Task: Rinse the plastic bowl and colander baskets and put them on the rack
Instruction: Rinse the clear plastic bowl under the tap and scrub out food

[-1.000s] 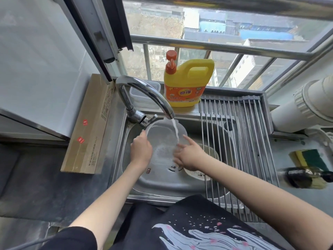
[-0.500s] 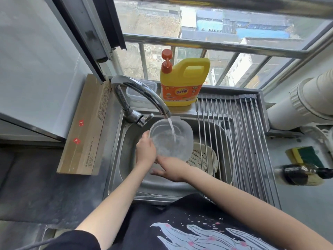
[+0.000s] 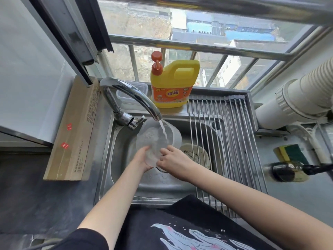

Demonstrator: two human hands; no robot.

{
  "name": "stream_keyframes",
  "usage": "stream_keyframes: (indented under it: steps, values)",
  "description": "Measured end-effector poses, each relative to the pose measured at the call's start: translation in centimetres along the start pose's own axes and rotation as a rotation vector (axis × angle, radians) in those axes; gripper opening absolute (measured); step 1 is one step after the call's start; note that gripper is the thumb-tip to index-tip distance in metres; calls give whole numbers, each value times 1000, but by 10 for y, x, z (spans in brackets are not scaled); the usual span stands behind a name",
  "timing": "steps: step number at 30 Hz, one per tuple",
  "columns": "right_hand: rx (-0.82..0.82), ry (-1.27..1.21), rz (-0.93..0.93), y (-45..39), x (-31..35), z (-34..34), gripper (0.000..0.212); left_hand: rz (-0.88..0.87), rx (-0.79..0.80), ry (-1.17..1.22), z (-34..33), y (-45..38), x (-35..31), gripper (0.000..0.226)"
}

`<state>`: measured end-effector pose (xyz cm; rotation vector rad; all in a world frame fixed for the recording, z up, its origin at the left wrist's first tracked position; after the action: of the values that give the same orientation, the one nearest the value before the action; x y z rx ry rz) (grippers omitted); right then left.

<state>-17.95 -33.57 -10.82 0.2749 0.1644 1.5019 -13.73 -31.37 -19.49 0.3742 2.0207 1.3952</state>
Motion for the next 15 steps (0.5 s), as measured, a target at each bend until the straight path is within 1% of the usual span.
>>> stream_keyframes:
  steps: [2,3,4,5,6,7,8,10,11,12,13,15]
  values:
    - [34,-148,-7,2,-10,6,10,75,-33,109,3,0,7,45]
    - [75,-262,-37,1,-15,9,13,92,-53,113,6,-7,10,49]
    - [135,-370,-113,-1,-22,10,28,94,-84,102,8,-8,12,50]
    - [187,-439,-200,-3,-30,10,37,82,-130,53,13,-9,13,51]
    - [214,-466,-287,-6,-39,8,37,65,-166,3,19,-16,15,53]
    - [232,-459,-379,-10,-50,2,32,39,-216,-45,23,-21,16,58]
    - [271,-427,-458,-12,-59,-8,33,3,-277,-115,31,-24,15,58]
    - [423,-343,-520,-12,-65,-32,57,-95,-387,-349,38,-15,0,51]
    - [490,-315,-501,-13,-64,-44,67,-121,-403,-464,36,-4,-8,45]
    - [539,-300,-455,-14,-60,-52,72,-127,-396,-546,32,3,-13,40]
    - [562,-286,-380,-16,-53,-56,73,-109,-388,-604,33,5,-16,36]
    - [544,-203,-146,-21,-38,-59,65,-75,-311,-740,26,9,-19,32]
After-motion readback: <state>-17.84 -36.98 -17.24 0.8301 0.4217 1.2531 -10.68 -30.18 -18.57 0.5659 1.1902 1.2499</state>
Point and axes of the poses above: each hand's wrist, its own y-axis away from the middle knuckle, its own z-axis out of the back of the hand, x = y × z, the point moved 9 cm from there along -y, towards the middle knuckle, and after that the axes turned 9 degrees about -y, right-handed, at the moved point
